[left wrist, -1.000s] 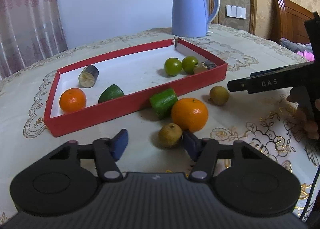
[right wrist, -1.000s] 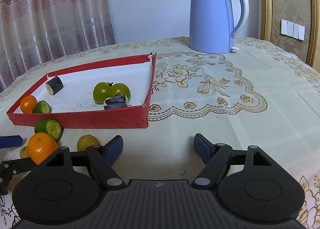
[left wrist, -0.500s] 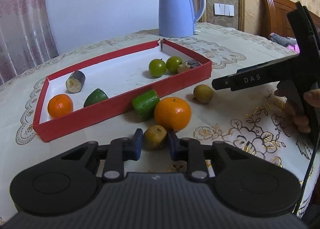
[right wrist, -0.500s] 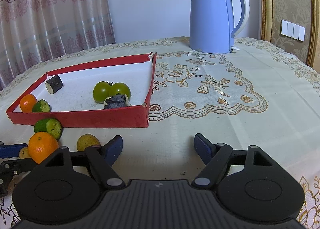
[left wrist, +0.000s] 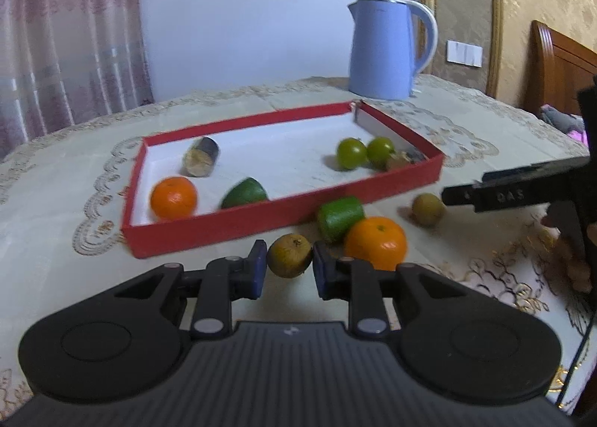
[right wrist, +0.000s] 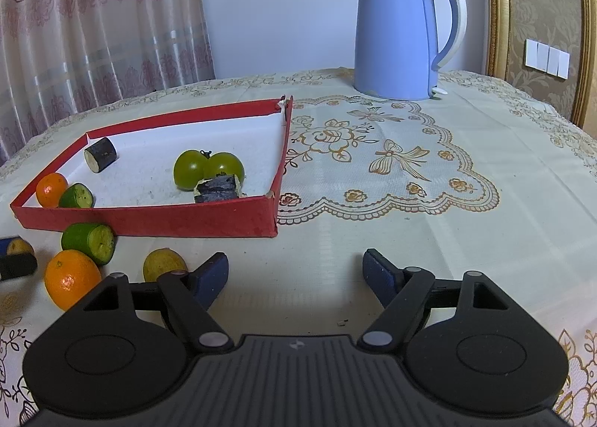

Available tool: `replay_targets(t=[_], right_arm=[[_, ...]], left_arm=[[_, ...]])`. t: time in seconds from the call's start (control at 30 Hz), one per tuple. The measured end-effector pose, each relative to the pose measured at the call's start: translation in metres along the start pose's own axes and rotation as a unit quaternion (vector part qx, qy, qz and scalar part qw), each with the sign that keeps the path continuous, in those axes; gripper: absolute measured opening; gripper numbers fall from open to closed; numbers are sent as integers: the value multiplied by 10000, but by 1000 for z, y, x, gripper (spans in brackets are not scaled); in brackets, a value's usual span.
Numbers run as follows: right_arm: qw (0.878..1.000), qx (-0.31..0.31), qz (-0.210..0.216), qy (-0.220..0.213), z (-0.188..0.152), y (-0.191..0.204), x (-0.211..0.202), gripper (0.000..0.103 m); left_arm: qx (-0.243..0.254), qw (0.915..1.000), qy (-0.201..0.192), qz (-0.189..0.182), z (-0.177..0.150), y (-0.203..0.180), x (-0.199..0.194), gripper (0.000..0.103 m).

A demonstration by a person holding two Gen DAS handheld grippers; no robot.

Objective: Organize fruits
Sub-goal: 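Carry the small fruit into the red tray and open the left gripper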

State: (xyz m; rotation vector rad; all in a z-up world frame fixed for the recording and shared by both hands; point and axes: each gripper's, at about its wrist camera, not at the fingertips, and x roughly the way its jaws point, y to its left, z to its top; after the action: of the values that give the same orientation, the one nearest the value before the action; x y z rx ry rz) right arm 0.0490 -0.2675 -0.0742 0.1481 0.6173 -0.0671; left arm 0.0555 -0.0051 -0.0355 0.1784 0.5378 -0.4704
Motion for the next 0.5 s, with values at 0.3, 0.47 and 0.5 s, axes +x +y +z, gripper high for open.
replay_targets(t=[0.3,0.47,0.5], right_arm=[[10000,-3,-6,2,0,0,0,79],[10000,-13,-10,6,1,0,0,79],[10000,-13,-10,6,1,0,0,79]], left_arm=[[-61,9994,-60,350,16,4,11,24],[-143,9980,-185,595,35,12,22,24],[-178,9977,-179,631,37,15,25,24]])
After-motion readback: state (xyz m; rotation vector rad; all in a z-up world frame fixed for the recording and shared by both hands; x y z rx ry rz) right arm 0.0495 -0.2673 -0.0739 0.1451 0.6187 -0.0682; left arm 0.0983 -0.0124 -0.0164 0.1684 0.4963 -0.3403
